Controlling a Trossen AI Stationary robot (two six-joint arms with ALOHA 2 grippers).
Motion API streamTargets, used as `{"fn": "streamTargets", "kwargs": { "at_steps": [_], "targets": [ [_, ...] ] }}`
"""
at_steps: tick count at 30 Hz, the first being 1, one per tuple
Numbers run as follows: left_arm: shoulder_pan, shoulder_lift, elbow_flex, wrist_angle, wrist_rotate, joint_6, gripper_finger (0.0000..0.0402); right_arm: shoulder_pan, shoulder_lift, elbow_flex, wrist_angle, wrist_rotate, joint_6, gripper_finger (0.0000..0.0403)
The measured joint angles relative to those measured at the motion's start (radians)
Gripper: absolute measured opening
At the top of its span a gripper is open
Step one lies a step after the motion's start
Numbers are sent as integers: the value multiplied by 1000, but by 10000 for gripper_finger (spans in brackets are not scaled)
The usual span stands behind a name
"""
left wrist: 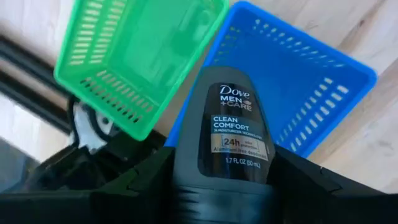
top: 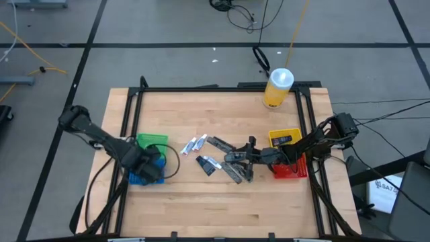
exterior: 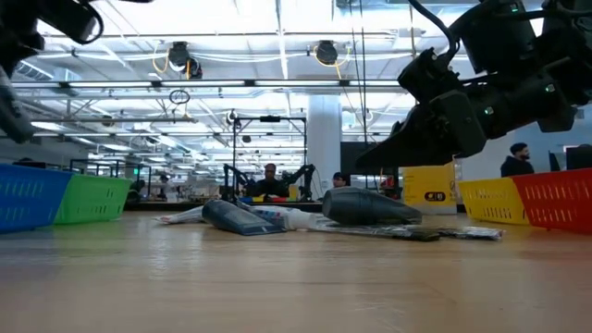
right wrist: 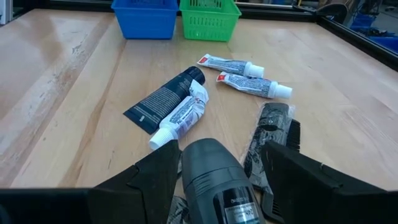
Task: Pick & Place Travel size toiletries
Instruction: Put the black deodorant into the green bin
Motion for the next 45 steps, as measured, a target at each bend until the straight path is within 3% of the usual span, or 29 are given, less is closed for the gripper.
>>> {"fn": "streamTargets", "kwargs": {
  "at_steps": [4,9,12,16,24,31,45],
  "targets": [
    [-40,-13,0,-12,-47,-51,220,1,0,-1,15,-1,0,221],
    [-33,-37,0,-11,-194,-16,204,1,0,-1,27,-4,-1,221],
    [26,-59,0,-11,-276,43,206,1,0,-1,30,-4,-2,221],
    [152,-71,-10,-4,-312,176,220,1,0,-1,32,-4,-3,221],
    [397,-70,-171,140,-249,509,212,1,0,-1,37,-5,-3,221],
    [500,-70,-304,300,-192,710,223,1,0,-1,37,-5,-3,221],
    [542,-70,-316,453,-106,705,236,1,0,-1,37,-5,-4,221]
  ]
}}
